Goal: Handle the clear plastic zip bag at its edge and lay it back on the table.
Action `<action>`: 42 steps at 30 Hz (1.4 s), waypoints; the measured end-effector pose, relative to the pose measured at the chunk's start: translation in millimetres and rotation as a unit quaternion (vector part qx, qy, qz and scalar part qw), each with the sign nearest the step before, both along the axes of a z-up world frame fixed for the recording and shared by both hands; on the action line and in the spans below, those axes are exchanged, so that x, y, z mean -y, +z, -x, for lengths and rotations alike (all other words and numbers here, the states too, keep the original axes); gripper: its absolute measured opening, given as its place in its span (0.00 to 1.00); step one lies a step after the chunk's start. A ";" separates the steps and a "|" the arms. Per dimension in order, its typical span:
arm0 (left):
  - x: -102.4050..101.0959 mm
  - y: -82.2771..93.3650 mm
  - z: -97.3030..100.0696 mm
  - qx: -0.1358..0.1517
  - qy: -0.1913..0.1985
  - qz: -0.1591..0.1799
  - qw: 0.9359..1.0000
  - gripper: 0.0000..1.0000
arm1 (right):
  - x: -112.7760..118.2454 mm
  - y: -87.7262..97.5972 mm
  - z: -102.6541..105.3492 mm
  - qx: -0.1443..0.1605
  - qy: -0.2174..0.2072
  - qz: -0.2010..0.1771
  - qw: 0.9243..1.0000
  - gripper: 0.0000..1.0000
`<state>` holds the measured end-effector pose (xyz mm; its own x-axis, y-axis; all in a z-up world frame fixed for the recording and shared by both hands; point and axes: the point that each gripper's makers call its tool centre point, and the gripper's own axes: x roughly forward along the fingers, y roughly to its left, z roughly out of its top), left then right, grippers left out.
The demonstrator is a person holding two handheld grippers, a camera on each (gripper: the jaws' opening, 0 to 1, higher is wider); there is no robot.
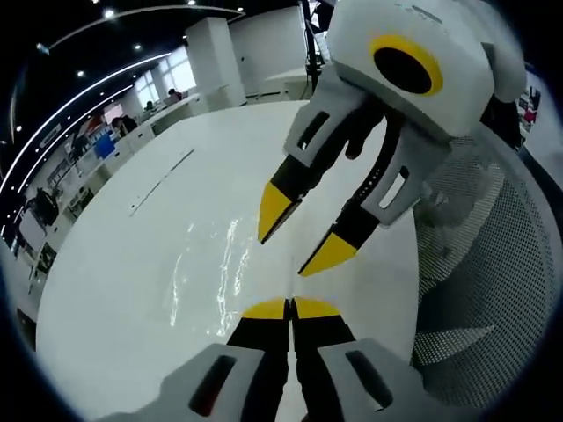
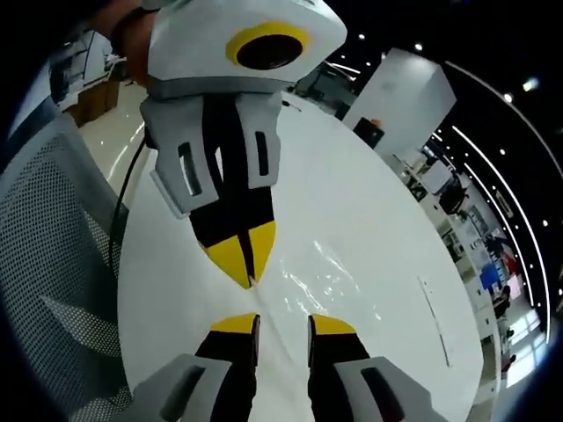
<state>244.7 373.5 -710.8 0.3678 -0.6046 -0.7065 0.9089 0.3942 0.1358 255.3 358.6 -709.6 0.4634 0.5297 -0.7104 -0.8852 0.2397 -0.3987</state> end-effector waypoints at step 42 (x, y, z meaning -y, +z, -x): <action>4.1 -1.8 9.5 -0.002 -0.020 -0.011 1.000 0.00 | -19.0 -10.5 22.2 0.029 0.107 0.064 0.992 0.00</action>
